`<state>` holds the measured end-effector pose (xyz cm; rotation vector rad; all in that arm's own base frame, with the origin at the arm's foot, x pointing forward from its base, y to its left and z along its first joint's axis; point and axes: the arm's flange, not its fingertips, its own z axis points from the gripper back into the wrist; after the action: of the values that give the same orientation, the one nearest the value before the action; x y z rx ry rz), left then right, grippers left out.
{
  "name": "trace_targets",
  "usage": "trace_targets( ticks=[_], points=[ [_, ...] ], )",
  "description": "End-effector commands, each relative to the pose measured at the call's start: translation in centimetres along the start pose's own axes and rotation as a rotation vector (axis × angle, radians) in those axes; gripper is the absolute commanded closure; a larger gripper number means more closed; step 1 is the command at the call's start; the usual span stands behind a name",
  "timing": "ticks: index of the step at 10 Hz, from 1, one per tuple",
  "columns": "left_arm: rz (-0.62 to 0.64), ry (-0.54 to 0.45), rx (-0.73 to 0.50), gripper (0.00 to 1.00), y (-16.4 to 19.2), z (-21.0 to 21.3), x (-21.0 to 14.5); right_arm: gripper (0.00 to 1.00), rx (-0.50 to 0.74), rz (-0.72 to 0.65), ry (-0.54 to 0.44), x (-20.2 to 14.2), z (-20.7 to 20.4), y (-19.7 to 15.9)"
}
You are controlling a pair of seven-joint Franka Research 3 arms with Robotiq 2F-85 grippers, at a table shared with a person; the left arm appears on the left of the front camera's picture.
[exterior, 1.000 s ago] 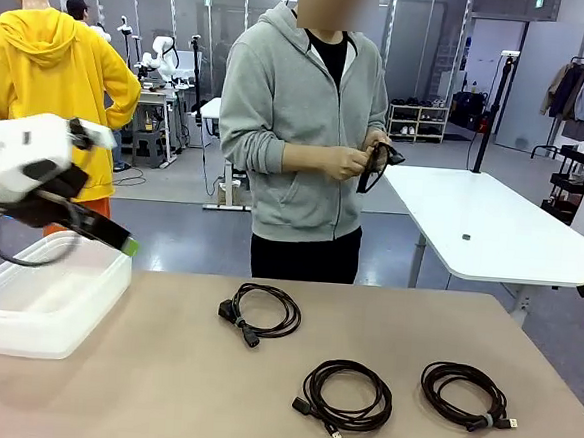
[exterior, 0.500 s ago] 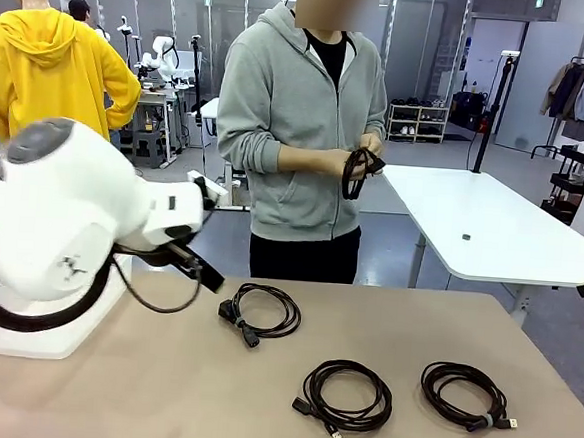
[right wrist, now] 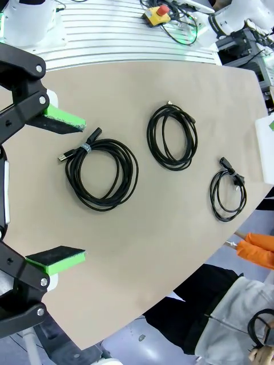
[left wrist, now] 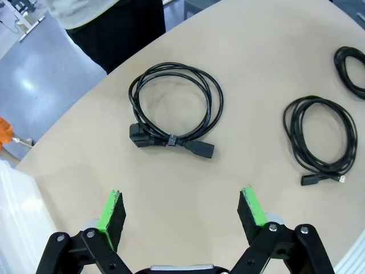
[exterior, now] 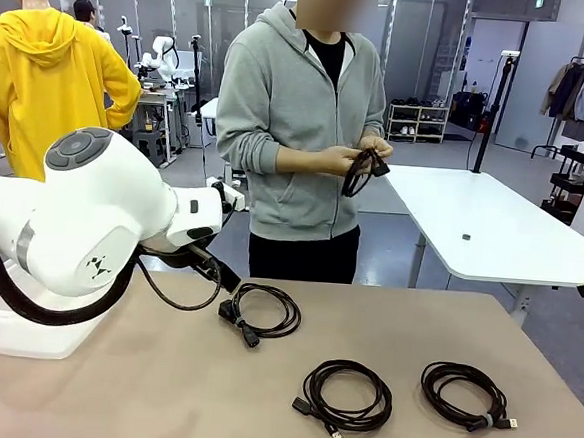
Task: Organize and store the cables.
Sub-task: Place the Power Cable into the Organizing box.
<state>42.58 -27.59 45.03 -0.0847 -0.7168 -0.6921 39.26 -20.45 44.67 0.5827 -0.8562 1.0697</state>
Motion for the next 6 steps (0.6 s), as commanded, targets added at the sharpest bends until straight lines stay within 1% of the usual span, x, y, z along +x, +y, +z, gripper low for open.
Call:
trace_targets(
  ticks=[1,4,5,6],
  points=[
    [-0.008,0.002,0.009,0.0,0.1,0.4,-0.5,0.0,0.007,-0.024,0.018,0.4,0.2,0.3],
    [0.001,0.0,0.001,0.0,0.1,0.0,0.0,0.0,0.007,-0.024,0.018,0.4,0.2,0.3],
    [0.055,0.063,-0.016,0.0,-0.3,-2.3,1.4,0.0,0.007,-0.024,0.018,0.4,0.2,0.3],
    [0.115,0.128,-0.004,0.0,-0.5,-4.3,3.3,0.0,0.007,-0.024,0.018,0.4,0.2,0.3]
  ],
)
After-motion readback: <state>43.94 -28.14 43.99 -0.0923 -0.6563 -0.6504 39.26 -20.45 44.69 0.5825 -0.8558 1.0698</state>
